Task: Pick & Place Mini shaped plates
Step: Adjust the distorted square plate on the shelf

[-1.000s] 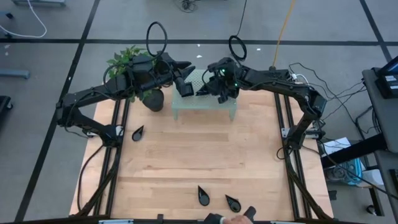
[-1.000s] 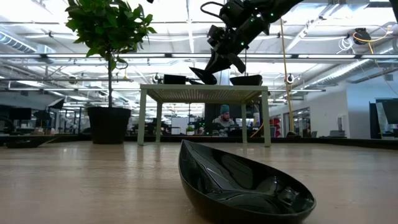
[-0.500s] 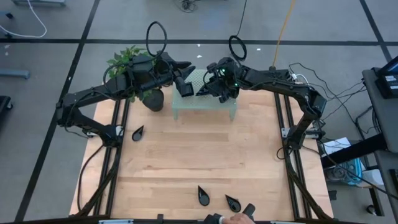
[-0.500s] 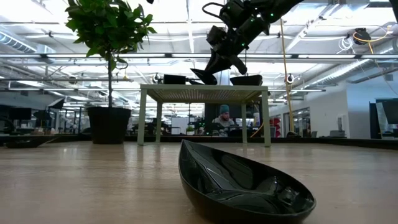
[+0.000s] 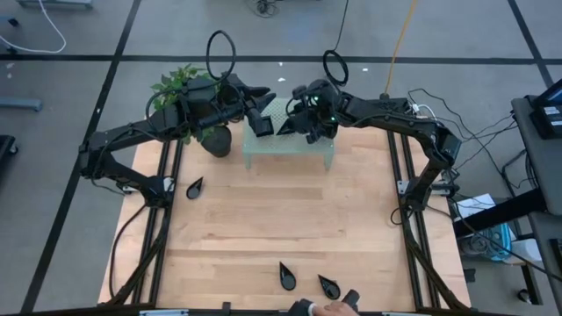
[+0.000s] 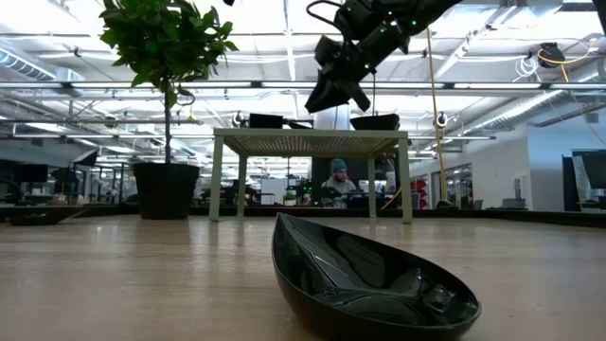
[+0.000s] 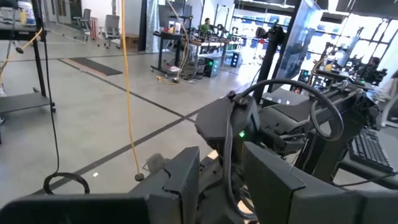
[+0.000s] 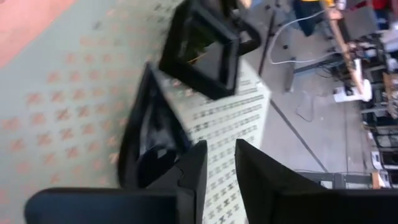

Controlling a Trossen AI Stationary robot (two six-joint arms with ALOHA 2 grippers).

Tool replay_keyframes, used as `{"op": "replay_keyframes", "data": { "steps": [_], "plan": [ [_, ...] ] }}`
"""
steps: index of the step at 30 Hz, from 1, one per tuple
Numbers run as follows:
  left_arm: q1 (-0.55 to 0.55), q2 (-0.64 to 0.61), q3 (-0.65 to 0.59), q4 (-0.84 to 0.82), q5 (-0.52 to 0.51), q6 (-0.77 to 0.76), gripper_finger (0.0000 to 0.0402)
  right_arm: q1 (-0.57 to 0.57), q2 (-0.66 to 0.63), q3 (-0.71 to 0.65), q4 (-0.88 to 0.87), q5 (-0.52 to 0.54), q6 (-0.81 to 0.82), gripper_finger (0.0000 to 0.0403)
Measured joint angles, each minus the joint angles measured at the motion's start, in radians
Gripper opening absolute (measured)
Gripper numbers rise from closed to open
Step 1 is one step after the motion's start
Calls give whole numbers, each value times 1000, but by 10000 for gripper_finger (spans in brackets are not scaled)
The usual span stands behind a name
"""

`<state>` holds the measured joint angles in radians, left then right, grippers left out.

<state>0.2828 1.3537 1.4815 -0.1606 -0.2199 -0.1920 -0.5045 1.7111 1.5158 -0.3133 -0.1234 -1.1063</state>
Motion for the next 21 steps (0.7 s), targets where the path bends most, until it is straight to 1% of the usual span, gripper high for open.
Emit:
{"op": "replay_keyframes", "data": {
  "steps": [2, 4, 6, 9, 12, 13, 21],
  "plan": [
    [-4, 0, 0, 0, 0, 1, 124, 1, 0, 0, 32, 18, 30, 82],
    [-9, 0, 0, 0, 0, 1, 124, 5, -1, 0, 56, 69, 59, 86],
    [-13, 0, 0, 0, 0, 1, 124, 8, -20, -1, 48, 141, 100, 88],
    [-18, 0, 0, -1, 1, 2, 124, 9, -57, 0, 23, 270, 208, 88],
    [-23, 0, 0, -1, 0, 13, 124, 1, -105, -1, -79, 378, 332, 88],
    [-23, 0, 0, -2, 0, 15, 124, -4, -122, -1, -111, 399, 370, 89],
    [-23, 0, 0, -9, 2, 14, 124, -60, -280, 0, -496, 485, 767, 89]
  ]
}}
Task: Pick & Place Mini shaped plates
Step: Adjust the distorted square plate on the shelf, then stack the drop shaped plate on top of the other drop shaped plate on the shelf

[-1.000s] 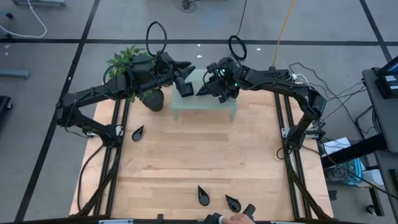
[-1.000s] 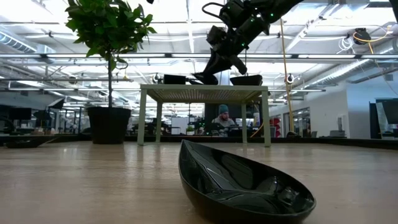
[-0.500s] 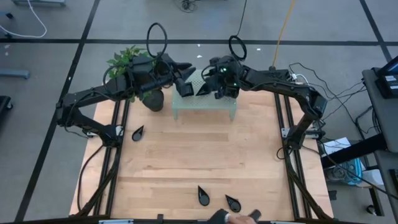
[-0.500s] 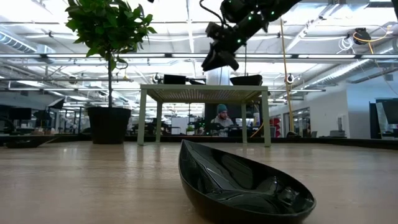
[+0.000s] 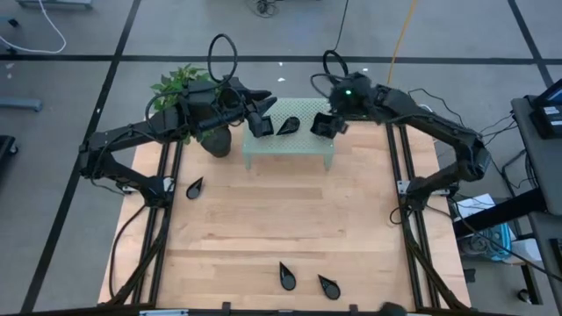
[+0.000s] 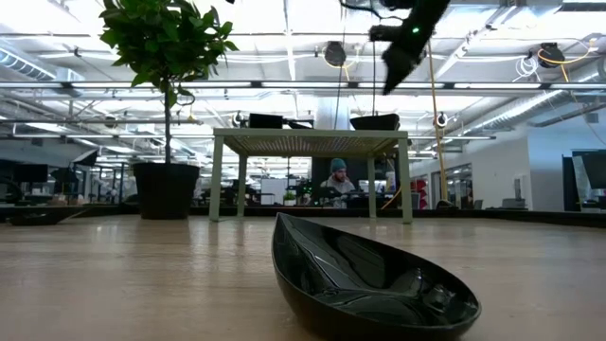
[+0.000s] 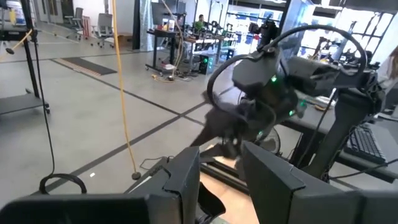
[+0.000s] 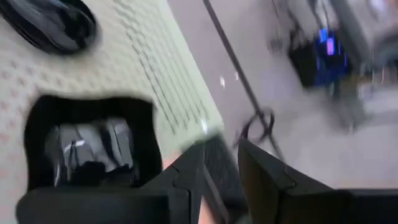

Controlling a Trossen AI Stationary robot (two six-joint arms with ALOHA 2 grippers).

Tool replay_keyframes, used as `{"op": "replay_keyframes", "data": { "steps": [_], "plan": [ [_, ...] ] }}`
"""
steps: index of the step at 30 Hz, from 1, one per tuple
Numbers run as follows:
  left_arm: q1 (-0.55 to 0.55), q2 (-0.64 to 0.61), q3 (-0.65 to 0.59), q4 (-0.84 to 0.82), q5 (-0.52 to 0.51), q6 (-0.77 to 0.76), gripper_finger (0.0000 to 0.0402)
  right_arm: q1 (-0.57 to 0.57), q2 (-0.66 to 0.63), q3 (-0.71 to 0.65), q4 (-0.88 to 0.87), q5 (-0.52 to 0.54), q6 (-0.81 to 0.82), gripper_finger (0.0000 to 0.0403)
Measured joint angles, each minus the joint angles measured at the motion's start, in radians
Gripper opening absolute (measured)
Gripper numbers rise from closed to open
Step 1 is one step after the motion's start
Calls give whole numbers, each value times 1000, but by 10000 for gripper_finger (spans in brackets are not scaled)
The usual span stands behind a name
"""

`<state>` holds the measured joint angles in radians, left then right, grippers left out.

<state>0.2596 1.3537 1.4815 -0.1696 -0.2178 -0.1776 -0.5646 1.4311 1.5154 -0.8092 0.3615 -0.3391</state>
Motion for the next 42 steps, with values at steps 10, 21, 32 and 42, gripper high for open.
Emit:
{"op": "replay_keyframes", "data": {
  "steps": [10, 21, 32, 42],
  "plan": [
    [0, 0, 0, 0, 4, -1, 124, -98, -48, -86, -275, -153, 285, 89],
    [0, 0, 0, 0, 3, -15, 124, -97, -46, -369, 161, -212, 67, 89],
    [-2, 0, 0, 1, 3, -41, 124, -66, -48, -438, 437, -319, 54, 89],
    [-15, 0, 0, 1, 3, -43, 124, -69, -54, -439, 313, -303, 40, 89]
  ]
}}
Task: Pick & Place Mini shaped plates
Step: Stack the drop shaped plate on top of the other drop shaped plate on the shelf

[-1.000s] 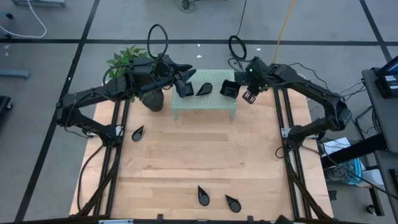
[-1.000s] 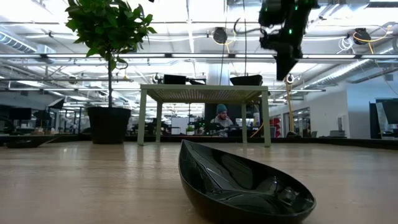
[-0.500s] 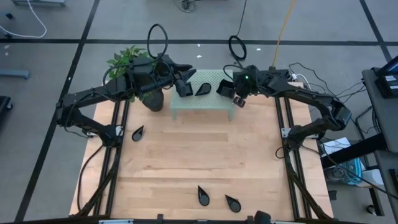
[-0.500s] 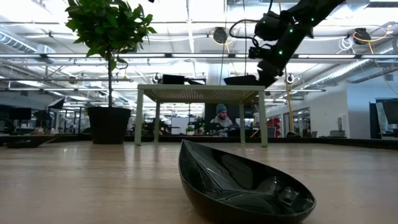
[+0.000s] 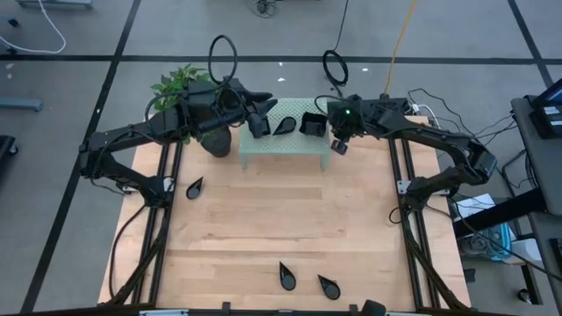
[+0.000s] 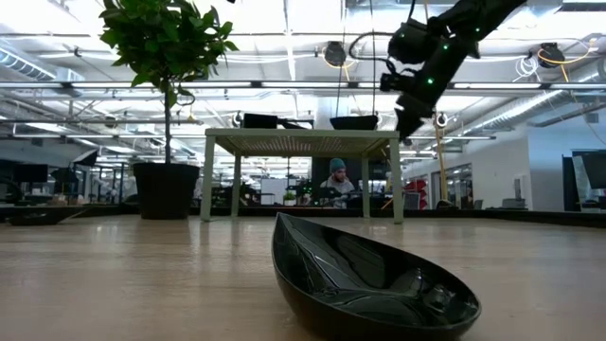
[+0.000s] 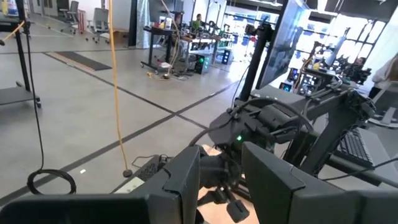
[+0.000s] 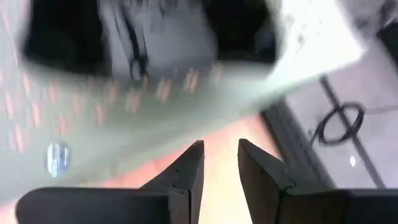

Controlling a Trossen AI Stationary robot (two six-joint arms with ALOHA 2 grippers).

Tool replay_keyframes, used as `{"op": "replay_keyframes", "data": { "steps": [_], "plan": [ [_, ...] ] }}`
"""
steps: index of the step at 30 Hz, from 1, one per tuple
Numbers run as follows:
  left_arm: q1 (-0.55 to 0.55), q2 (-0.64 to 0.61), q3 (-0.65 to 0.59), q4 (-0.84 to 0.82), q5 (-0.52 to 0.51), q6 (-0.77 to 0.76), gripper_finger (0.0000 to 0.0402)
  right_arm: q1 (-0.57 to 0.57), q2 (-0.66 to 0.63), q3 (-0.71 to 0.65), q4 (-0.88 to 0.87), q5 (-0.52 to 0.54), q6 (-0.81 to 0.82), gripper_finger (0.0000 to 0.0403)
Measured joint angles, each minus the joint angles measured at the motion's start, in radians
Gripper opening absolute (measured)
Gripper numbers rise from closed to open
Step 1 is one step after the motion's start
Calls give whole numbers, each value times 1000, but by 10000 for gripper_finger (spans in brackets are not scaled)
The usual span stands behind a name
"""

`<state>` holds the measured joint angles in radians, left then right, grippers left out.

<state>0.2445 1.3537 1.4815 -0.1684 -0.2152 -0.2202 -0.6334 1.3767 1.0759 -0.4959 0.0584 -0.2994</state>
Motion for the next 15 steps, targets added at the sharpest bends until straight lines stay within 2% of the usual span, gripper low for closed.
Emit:
{"op": "replay_keyframes", "data": {
  "steps": [4, 8, 12, 15],
  "plan": [
    [-13, 0, 0, -12, 0, 5, 124, 7, -43, 0, -135, 22, 55, 89],
    [-25, 0, 0, -40, 0, 7, 124, 33, -113, 0, -315, -22, 207, 89],
    [-30, 0, 0, -72, 6, 8, 124, 71, -173, -5, -463, -237, 469, 89],
    [-31, 0, 0, -103, 12, 8, 124, 153, -220, -63, -473, -440, 657, 85]
  ]
}}
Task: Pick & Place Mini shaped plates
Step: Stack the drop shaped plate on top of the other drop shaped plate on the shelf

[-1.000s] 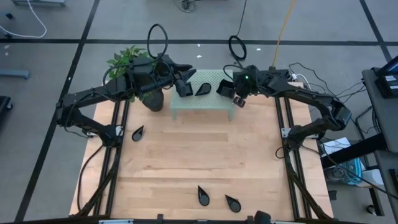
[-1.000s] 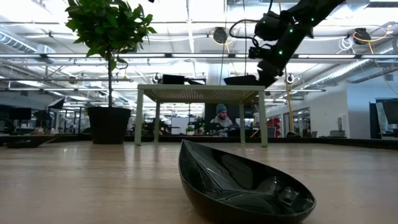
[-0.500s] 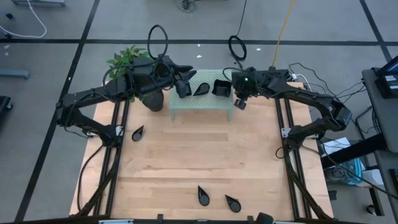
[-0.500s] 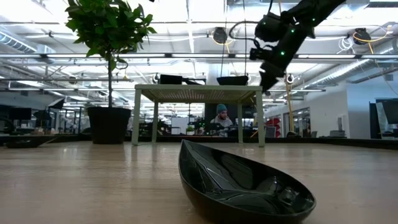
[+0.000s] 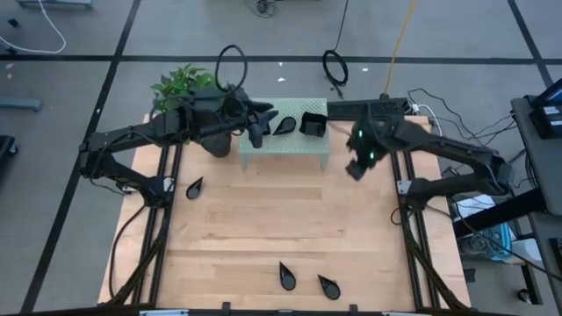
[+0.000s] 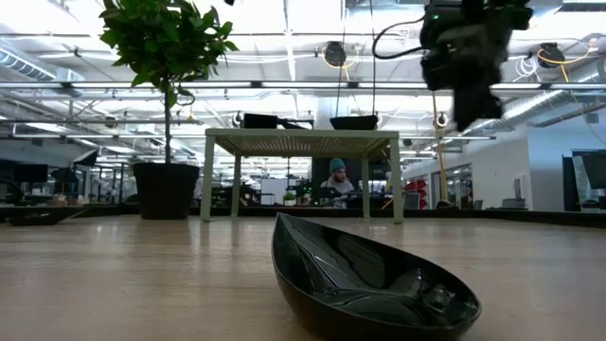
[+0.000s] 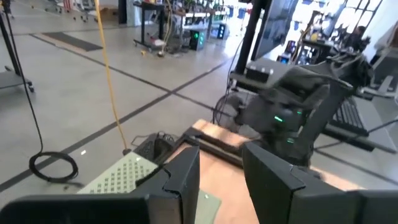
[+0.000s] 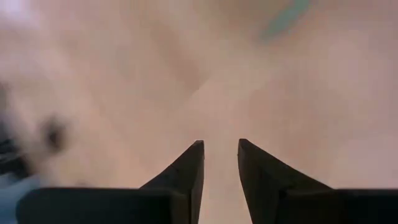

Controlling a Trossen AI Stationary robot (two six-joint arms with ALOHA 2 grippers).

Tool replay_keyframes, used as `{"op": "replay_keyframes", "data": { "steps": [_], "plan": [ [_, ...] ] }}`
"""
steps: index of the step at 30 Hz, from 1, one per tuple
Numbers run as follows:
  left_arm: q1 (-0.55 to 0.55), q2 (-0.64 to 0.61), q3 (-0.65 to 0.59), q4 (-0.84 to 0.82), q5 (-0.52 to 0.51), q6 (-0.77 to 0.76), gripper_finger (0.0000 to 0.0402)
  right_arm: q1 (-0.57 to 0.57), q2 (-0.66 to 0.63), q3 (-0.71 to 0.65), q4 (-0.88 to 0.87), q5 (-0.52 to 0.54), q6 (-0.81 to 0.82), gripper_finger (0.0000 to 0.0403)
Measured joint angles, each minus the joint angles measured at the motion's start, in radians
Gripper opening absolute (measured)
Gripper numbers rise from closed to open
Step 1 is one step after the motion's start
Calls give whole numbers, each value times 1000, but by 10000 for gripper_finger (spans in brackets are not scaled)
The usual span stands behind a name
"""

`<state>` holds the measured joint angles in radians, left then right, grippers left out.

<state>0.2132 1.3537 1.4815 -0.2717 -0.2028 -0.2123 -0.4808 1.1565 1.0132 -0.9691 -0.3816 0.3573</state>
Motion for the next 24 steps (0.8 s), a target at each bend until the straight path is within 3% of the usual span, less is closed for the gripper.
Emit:
{"op": "replay_keyframes", "data": {
  "steps": [2, 7, 14, 19, 24],
  "plan": [
    [-3, 0, 0, -23, 0, 0, 124, 98, -29, -60, 32, -70, 120, 81],
    [-18, 0, 0, -95, 1, 0, 124, 383, -79, -213, 208, -93, 432, 76],
    [-62, 0, 0, -168, 3, -39, 124, 738, -47, -397, 759, -32, 837, 89],
    [-112, 0, 0, -173, 3, -79, 124, 915, 33, -444, 987, 65, 943, 91],
    [-158, 0, 0, -173, 3, -100, 124, 1029, 141, -444, 1113, 68, 964, 91]
  ]
}}
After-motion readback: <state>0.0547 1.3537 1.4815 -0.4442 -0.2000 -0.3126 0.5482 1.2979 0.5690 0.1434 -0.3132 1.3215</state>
